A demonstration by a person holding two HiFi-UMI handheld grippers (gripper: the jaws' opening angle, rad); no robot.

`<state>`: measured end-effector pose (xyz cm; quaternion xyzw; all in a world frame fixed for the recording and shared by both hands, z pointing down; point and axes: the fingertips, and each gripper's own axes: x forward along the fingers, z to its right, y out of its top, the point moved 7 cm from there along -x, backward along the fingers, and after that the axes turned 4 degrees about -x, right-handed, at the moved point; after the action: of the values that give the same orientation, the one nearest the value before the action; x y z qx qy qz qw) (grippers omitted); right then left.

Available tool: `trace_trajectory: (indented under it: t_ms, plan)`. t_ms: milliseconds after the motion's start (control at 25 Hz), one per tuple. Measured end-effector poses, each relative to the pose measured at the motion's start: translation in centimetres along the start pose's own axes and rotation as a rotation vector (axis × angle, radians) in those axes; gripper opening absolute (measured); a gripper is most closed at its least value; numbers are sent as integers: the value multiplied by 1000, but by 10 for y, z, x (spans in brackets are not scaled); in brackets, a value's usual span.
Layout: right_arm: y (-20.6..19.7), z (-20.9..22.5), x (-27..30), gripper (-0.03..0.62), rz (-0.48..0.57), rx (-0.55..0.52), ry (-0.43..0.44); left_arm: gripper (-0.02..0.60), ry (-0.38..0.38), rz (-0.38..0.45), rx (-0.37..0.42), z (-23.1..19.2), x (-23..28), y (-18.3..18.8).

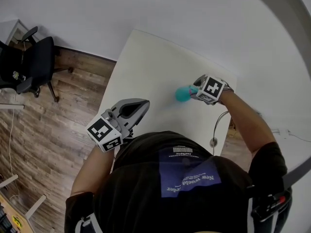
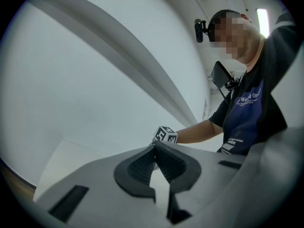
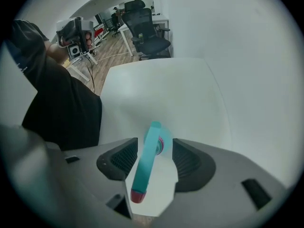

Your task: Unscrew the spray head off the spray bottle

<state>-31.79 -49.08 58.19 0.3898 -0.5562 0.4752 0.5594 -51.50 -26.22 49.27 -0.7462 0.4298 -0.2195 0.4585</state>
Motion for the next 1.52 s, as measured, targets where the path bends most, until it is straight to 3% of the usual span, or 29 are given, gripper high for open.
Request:
trace_trajectory:
  t_ms: [360, 400, 480, 920, 1520]
  plan:
    - [-3, 8, 29, 215, -65, 0, 2, 5, 6, -8, -13, -10, -1, -8]
    - [-3, 8, 29, 174, -66, -7, -2, 5, 6, -9, -15, -11, 0, -8]
    - [-2, 7, 29, 160, -63, -22, -8, 5, 5, -9, -19, -12, 1, -10]
    - [-4, 5, 29, 158, -82, -11, 11, 5, -17, -18, -32, -10, 10, -13]
    - [8, 1, 18, 141, -18, -65, -39, 5, -31, -24, -31, -8, 11, -15]
